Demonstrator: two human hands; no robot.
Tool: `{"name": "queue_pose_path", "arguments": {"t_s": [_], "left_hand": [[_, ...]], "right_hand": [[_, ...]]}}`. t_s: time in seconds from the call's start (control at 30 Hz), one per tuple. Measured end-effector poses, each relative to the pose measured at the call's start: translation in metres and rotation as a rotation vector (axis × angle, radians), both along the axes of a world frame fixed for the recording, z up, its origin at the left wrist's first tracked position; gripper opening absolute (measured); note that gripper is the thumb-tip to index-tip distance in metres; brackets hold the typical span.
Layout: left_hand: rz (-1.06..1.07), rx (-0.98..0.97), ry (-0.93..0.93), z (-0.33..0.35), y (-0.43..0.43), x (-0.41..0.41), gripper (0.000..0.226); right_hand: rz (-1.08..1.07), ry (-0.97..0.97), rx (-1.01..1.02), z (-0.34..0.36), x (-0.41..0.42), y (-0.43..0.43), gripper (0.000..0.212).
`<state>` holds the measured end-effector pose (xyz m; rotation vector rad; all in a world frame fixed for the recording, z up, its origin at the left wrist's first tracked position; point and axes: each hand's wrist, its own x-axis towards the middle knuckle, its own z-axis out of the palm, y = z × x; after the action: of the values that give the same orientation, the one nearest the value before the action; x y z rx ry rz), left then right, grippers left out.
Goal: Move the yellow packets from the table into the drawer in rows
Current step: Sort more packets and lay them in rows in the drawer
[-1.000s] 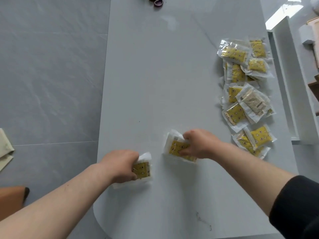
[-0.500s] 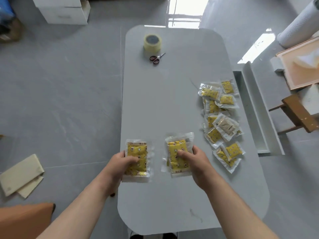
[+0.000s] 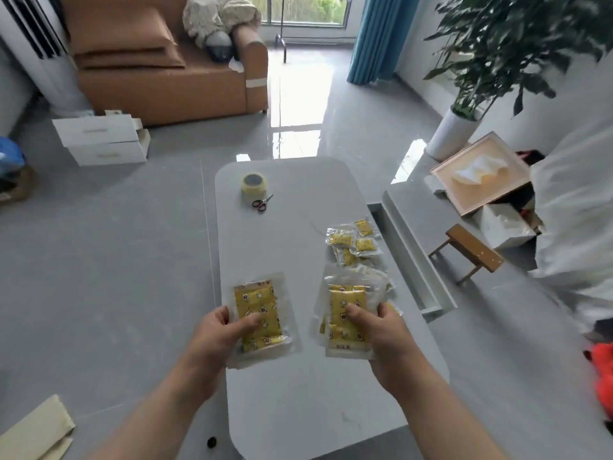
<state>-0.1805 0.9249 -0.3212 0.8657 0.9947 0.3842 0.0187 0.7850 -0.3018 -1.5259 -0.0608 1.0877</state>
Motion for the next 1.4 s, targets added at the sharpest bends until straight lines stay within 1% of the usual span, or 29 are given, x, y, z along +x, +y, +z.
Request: {"name": "queue_pose_path", "arguments": {"t_s": [0.03,0.13,0.17,0.3,0.37,0.47,0.57,0.6,0.67,0.77,0.8,0.87,0.93,1.03,1.07,1.13,1.2,1.4], "left_hand": [[-0.018,0.016,-0.019,0.012,-0.006,0.001,0.05],[-0.037,0.06,-0.055,0.046,-0.027,0.006,0.025],[-0.051,0.071,-0.061,0.056,-0.037,0.009,0.023],[-0.121,0.115,-0.059,0.088,-0.087,0.032,0.03],[-0.155,0.13,-0.06,0.1,-0.121,0.049,0.028],[-0.249,0.14,-0.046,0.114,-0.179,0.08,0.033],[-0.312,0.13,-0.042,0.122,-0.239,0.114,0.013],[-0.328,0.122,-0.05,0.124,-0.257,0.126,0.012],[-0.372,0.112,-0.059,0.126,-0.293,0.15,0.016],[-0.444,0.089,-0.073,0.128,-0.339,0.185,0.031],[-0.468,0.09,-0.077,0.13,-0.353,0.196,0.033],[-0.518,0.103,-0.082,0.132,-0.376,0.219,0.03],[-0.559,0.112,-0.088,0.134,-0.393,0.241,0.029],[-0.597,0.129,-0.098,0.133,-0.408,0.277,0.035],[-0.599,0.132,-0.099,0.131,-0.411,0.29,0.033],[-0.577,0.141,-0.089,0.126,-0.414,0.32,0.019],[-0.553,0.129,-0.077,0.118,-0.414,0.353,0.014],[-0.517,0.054,-0.06,0.098,-0.396,0.464,0.016]], "right_hand": [[-0.003,-0.005,0.008,0.01,0.0,-0.008,0.023],[0.028,-0.046,0.05,0.039,0.003,-0.035,0.024],[0.03,-0.055,0.066,0.047,0.003,-0.045,0.023],[-0.026,-0.078,0.126,0.075,0.012,-0.098,0.018],[-0.069,-0.09,0.148,0.086,0.021,-0.136,0.016],[-0.137,-0.072,0.178,0.098,0.039,-0.204,0.016],[-0.189,-0.053,0.188,0.105,0.058,-0.273,0.014],[-0.217,-0.064,0.181,0.105,0.064,-0.296,0.013],[-0.285,-0.1,0.163,0.107,0.076,-0.34,0.012],[-0.377,-0.127,0.15,0.113,0.093,-0.398,0.011],[-0.403,-0.132,0.15,0.116,0.098,-0.414,0.011],[-0.453,-0.142,0.147,0.121,0.11,-0.443,0.011],[-0.502,-0.147,0.139,0.123,0.125,-0.464,0.012],[-0.573,-0.153,0.137,0.123,0.152,-0.486,0.012],[-0.591,-0.154,0.136,0.122,0.163,-0.49,0.011],[-0.62,-0.158,0.125,0.117,0.188,-0.495,0.01],[-0.643,-0.174,0.107,0.113,0.219,-0.497,0.009],[-0.695,-0.231,0.041,0.106,0.338,-0.488,0.008]]}}
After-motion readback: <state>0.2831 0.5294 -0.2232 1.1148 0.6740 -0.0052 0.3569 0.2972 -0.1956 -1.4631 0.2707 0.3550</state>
